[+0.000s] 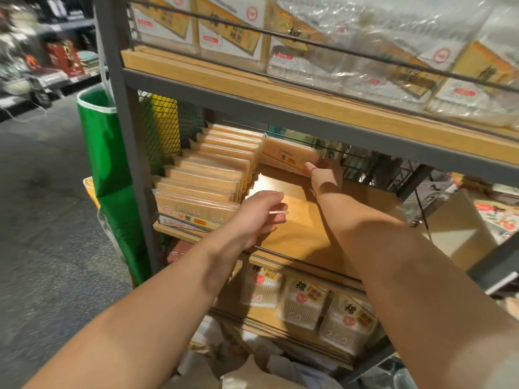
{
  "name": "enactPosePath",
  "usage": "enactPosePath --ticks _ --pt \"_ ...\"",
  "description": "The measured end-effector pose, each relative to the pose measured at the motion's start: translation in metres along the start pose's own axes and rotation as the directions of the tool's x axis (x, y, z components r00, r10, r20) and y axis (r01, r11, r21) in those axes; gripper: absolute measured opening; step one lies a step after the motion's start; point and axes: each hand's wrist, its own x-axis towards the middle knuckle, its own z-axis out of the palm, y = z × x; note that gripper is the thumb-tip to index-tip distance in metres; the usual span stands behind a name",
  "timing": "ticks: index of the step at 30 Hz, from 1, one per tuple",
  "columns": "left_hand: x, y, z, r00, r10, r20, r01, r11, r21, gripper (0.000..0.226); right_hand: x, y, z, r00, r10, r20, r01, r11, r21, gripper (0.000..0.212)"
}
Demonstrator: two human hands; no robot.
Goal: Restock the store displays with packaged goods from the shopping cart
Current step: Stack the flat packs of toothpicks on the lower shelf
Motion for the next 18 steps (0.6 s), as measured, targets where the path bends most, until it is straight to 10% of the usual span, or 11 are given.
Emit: enactPosePath --ticks 6,11,18 --pt "-0.011 0.016 0.012 0.999 -0.018 -0.028 0.019 0.998 0.054 0.024 -0.057 0.002 -0.033 0.997 -0.060 0.054 0.054 0.993 0.108 0.022" --pt "-0.015 0.021 0.036 0.981 0.143 0.134 -0.158 0.981 0.113 0.012 -0.119 0.022 -0.094 0.993 0.049 0.105 -0.083 0.932 0.353 0.042" --pt "-0.079 -0.024 0.143 0.867 0.179 0.464 -0.310 0.924 0.225 0.014 -0.240 0.103 -0.232 0.986 0.169 -0.008 -0.146 0.874 0.464 0.012"
